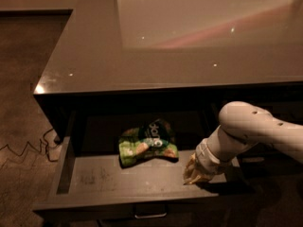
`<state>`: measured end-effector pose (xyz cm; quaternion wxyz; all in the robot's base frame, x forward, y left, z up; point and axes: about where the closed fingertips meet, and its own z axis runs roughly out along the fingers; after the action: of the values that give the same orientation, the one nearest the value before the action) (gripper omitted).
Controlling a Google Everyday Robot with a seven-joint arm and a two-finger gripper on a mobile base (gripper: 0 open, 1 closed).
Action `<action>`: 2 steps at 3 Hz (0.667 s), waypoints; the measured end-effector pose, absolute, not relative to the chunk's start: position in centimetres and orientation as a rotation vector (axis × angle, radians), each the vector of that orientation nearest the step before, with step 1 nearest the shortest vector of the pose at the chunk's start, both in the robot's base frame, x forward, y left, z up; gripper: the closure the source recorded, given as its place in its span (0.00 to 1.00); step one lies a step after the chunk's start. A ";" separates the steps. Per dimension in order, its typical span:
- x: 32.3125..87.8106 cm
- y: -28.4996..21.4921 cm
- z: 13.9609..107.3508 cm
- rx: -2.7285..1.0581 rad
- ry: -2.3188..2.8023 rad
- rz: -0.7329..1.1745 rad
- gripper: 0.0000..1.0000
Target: Open top drawer
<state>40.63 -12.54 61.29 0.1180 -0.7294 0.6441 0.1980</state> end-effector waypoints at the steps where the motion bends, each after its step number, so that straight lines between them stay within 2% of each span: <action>1: 39.5 -12.8 61.5 -2.134 1.900 0.566 1.00; 2: 39.5 -12.8 61.5 -2.134 1.900 0.566 0.81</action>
Offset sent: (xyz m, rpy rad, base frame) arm -0.0119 -0.0028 0.0023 -0.0133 -0.0007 -0.0076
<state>39.50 -12.80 61.51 0.1141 -0.7278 0.6481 0.1930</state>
